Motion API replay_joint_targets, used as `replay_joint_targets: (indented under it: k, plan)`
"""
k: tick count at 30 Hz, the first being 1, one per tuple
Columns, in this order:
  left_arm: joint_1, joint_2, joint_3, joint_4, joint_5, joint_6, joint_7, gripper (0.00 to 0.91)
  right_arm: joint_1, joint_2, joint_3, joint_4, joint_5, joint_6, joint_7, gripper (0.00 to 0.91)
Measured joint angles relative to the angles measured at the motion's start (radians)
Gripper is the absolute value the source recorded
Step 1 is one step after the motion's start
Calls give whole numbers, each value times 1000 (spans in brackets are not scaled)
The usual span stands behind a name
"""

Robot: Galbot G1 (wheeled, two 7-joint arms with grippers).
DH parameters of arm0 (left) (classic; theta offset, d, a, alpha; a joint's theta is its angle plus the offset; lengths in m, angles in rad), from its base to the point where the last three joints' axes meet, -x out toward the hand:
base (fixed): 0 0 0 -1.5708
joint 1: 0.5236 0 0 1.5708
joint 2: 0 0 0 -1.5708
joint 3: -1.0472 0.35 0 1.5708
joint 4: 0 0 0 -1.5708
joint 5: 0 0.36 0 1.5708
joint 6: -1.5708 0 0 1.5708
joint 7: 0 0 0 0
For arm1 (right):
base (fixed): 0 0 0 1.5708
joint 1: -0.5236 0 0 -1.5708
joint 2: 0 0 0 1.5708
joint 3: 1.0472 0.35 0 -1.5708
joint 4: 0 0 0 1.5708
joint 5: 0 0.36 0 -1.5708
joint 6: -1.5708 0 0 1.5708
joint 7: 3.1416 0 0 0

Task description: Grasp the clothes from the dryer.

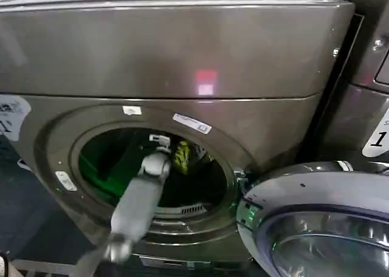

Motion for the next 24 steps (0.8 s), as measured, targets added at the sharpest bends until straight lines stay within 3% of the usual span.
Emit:
replay_joint_targets:
  k: [10, 24]
  plan:
    - [-119, -4, 71, 144, 348, -21, 143, 907, 4, 3, -3, 0, -1, 1, -1, 907]
    - [-144, -50, 177, 191, 489, 65, 149, 907, 28, 9, -25, 10, -6, 3, -4, 907]
